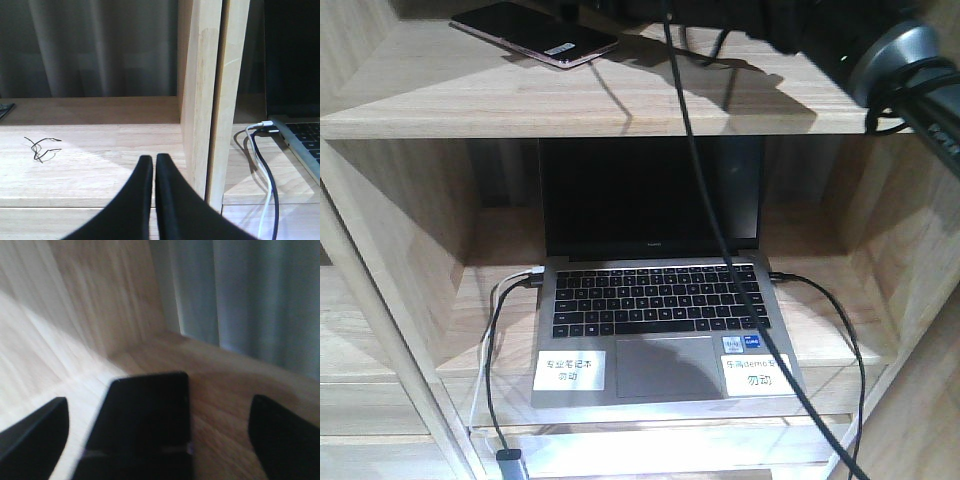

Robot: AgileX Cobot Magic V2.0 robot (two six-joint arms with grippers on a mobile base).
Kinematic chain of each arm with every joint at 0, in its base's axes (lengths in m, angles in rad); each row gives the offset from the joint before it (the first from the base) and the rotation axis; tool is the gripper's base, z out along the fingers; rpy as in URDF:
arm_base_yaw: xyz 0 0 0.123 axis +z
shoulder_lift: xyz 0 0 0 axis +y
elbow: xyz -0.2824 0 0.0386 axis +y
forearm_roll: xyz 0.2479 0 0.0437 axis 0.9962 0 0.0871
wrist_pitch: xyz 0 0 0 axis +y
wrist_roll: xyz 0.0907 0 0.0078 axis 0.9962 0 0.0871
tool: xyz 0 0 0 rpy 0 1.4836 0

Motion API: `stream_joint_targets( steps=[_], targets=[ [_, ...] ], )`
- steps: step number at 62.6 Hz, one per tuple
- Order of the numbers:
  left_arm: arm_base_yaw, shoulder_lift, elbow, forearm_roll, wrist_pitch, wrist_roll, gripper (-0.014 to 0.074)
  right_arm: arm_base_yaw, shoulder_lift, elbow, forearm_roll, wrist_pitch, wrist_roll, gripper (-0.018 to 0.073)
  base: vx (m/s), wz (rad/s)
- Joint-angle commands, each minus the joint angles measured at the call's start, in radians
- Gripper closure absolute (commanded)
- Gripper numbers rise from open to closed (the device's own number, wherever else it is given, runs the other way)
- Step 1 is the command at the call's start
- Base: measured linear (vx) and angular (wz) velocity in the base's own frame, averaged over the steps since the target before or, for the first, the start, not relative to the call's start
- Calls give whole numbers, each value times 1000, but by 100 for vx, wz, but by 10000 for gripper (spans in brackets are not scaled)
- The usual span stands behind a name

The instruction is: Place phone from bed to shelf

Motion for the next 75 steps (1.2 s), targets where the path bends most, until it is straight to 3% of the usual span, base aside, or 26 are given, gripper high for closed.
stream_joint_targets(
  steps=[1, 8, 23, 39, 52, 62, 75],
  targets=[
    [0, -8, 7, -9, -70, 0, 595, -3, -89, -30, -17, -19, 38, -16, 0, 0],
    [0, -8, 7, -9, -70, 0, 595, -3, -120, -30, -96, 12, 95, 114, 0, 0],
    [0, -8, 7, -9, -70, 0, 595, -3, -186, -30, -267, 82, 203, 576, 0, 0],
    [0, -8, 7, -9, -70, 0, 595, -3, -254, -30, -286, 82, 230, 564, 0, 0],
    [0, -8, 7, -9, -70, 0, 595, -3, -305, -18, -406, 76, 313, 564, 0, 0],
    [0, -8, 7, -9, -70, 0, 595, -3, -406, 197, -439, -77, 310, 564, 0, 0],
    [0, -8, 7, -9, -70, 0, 595, -2, -643, 587, -348, -317, 141, 564, 0, 0]
  ],
)
